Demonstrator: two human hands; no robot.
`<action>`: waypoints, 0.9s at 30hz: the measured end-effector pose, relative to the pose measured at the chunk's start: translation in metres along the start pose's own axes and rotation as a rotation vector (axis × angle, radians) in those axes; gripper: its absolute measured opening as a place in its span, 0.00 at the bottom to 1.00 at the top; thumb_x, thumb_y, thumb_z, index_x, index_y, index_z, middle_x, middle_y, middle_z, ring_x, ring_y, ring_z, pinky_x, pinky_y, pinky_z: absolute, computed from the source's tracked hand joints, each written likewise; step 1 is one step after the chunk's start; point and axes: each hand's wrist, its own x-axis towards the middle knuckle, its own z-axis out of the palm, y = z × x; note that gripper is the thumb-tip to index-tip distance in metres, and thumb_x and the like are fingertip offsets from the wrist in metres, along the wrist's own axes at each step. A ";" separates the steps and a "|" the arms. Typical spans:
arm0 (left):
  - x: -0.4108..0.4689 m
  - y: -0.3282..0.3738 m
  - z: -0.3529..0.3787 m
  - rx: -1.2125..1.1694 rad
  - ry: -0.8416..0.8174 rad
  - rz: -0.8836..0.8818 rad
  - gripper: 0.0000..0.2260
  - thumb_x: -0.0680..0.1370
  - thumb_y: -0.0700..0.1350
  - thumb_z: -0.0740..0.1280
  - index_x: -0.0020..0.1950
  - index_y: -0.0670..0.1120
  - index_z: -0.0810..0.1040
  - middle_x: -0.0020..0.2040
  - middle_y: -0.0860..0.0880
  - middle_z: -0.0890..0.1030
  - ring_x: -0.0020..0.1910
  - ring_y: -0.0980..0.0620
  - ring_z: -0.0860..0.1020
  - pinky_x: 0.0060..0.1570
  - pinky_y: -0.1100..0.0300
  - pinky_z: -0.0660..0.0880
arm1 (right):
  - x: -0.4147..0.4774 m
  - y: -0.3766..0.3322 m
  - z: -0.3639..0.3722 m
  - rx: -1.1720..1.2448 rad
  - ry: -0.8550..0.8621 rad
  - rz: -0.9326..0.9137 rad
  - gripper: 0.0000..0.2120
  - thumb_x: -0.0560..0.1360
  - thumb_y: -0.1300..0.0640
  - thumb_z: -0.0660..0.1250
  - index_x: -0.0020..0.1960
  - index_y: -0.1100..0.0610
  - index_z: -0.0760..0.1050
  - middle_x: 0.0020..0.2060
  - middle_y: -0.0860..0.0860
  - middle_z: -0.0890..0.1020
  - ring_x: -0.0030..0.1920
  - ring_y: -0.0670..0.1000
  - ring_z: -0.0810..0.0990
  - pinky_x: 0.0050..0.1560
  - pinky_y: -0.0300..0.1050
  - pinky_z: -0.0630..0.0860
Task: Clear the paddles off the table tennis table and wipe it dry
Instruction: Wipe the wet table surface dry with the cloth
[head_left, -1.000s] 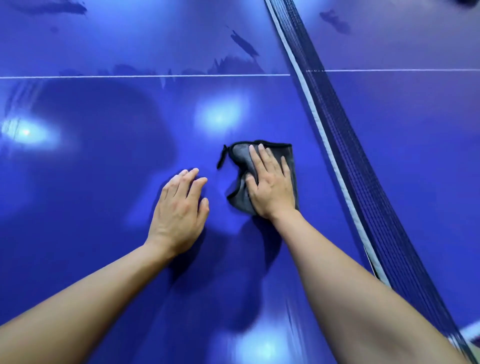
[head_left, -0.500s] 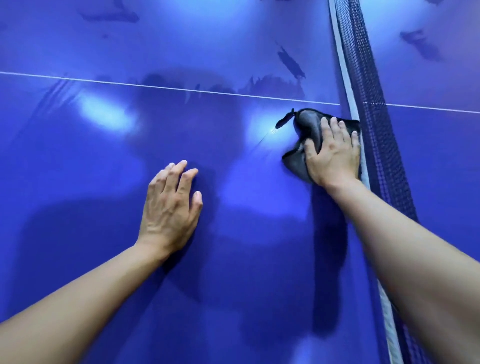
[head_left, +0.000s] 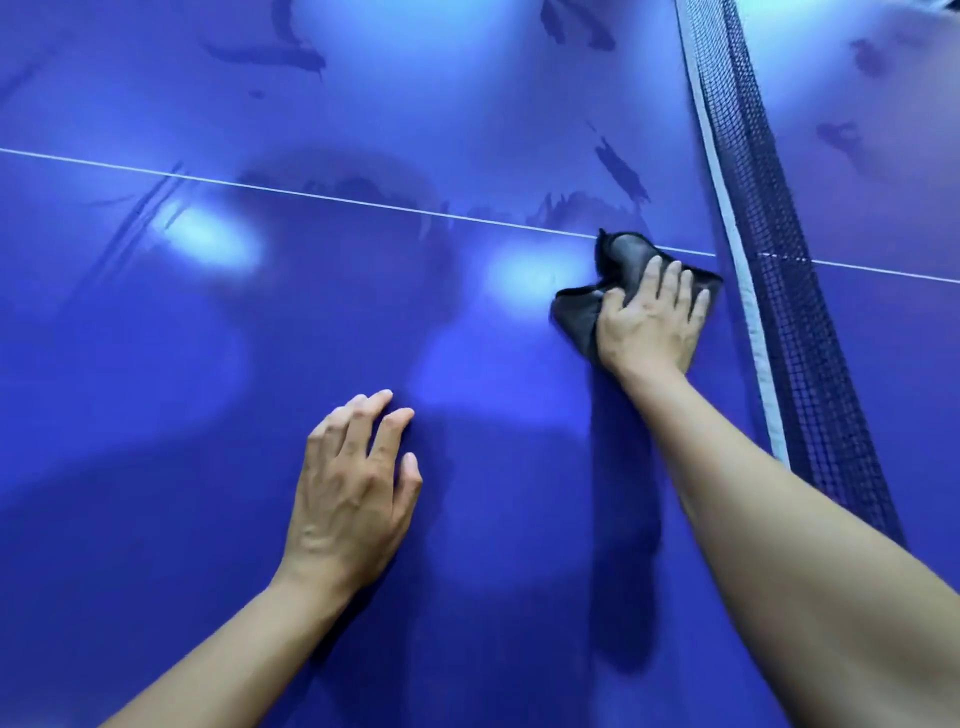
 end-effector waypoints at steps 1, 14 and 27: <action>-0.003 0.000 0.000 0.002 0.003 -0.002 0.19 0.81 0.47 0.58 0.66 0.41 0.78 0.69 0.41 0.75 0.69 0.38 0.72 0.69 0.43 0.67 | -0.008 -0.025 0.001 -0.009 -0.012 -0.074 0.34 0.80 0.44 0.50 0.82 0.60 0.54 0.81 0.59 0.57 0.82 0.56 0.53 0.81 0.58 0.42; -0.019 0.007 0.002 0.047 -0.043 -0.012 0.22 0.79 0.46 0.57 0.72 0.43 0.73 0.74 0.42 0.72 0.75 0.40 0.67 0.77 0.46 0.58 | -0.019 -0.049 -0.002 0.011 -0.067 -0.533 0.32 0.79 0.47 0.48 0.81 0.57 0.60 0.80 0.53 0.62 0.81 0.50 0.56 0.81 0.54 0.42; -0.019 0.008 0.002 0.040 -0.054 -0.034 0.22 0.79 0.45 0.57 0.73 0.42 0.72 0.74 0.42 0.70 0.76 0.40 0.66 0.77 0.44 0.59 | -0.019 -0.032 -0.005 0.046 -0.048 -0.331 0.31 0.82 0.50 0.54 0.81 0.64 0.55 0.80 0.61 0.58 0.81 0.58 0.56 0.80 0.54 0.47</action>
